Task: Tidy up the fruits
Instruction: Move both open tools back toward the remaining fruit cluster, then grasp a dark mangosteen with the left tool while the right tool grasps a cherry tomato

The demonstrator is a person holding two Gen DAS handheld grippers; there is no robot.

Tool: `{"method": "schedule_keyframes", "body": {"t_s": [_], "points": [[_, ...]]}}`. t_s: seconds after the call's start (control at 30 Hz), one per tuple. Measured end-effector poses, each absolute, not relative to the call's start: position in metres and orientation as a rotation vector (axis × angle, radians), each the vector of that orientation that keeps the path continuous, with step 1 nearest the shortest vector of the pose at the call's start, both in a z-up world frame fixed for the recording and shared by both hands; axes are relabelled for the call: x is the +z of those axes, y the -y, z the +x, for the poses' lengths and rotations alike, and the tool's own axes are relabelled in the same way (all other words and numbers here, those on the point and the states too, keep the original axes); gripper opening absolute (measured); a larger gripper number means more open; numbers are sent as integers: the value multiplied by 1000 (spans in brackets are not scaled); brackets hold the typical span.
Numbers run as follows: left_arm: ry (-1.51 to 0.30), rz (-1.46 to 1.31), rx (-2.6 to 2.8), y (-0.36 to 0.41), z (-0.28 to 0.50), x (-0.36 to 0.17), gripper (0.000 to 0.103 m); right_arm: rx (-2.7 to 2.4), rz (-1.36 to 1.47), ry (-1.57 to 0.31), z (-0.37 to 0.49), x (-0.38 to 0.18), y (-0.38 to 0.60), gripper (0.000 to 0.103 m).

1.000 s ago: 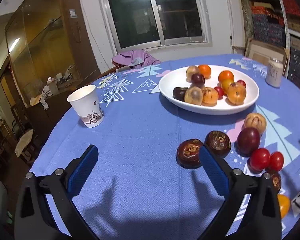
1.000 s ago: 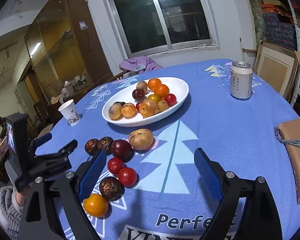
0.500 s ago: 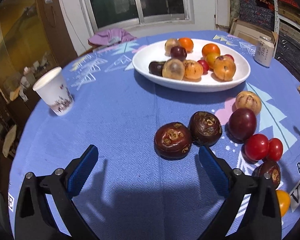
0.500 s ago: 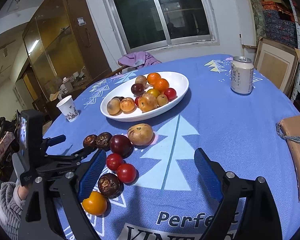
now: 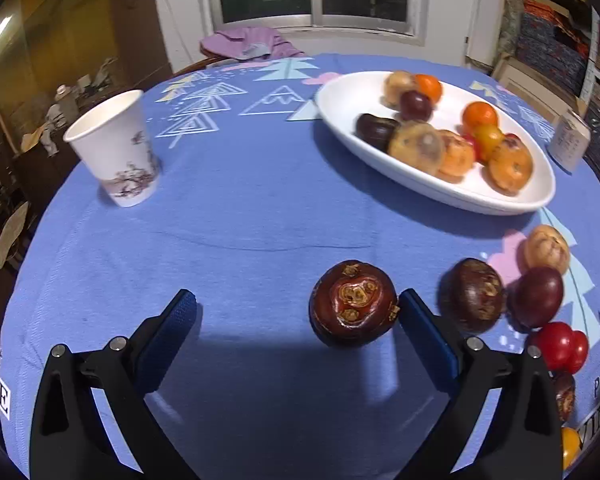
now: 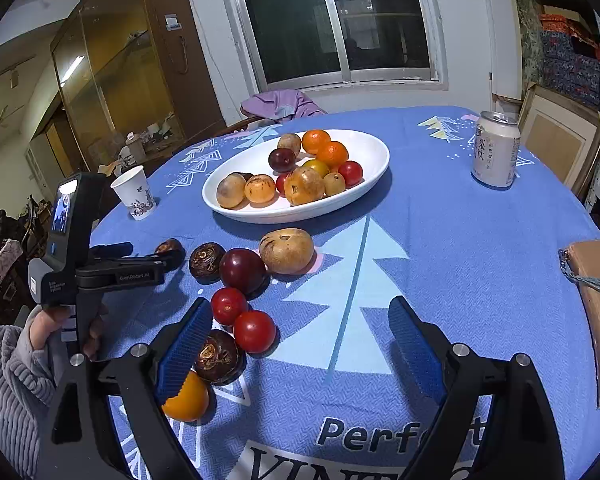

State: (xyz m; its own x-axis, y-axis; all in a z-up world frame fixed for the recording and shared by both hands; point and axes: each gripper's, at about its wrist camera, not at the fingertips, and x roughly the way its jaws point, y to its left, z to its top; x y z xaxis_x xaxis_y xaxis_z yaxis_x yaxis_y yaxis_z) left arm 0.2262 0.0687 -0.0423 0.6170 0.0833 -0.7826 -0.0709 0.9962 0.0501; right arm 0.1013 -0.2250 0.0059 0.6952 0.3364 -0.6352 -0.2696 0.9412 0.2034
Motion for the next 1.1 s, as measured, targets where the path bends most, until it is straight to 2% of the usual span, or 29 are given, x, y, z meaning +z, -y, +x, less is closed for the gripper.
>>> {"method": "schedule_keyframes", "body": {"t_s": [0.2,0.4,0.47,0.53,0.6,0.67,0.73,0.87,1.0,1.1], "points": [[-928,-40,-1,-69,224,-46,99,375,94,-735,101,6,223,91],[-931,-79,-31,-67,226,-47,99,425,221,-810,111,-2,232,90],[-926,-95,-29,-69,227,-46,97,443,255,-832,114,-4,233,87],[-919,-90,-13,-69,227,-46,83,463,271,-852,116,-7,232,83],[-913,-77,-8,-67,227,-45,77,482,276,-869,116,-9,229,79],[-913,-62,-10,-65,227,-44,76,500,277,-886,117,-12,226,75],[-911,-46,-13,-62,227,-44,68,517,276,-899,117,-14,221,70],[-911,-38,-16,-60,227,-44,63,557,309,-949,121,-21,218,56],[-908,-43,-17,-60,227,-44,57,555,354,-981,128,-29,216,48],[-905,-53,-26,-61,227,-43,54,560,383,-999,131,-33,217,45]]}}
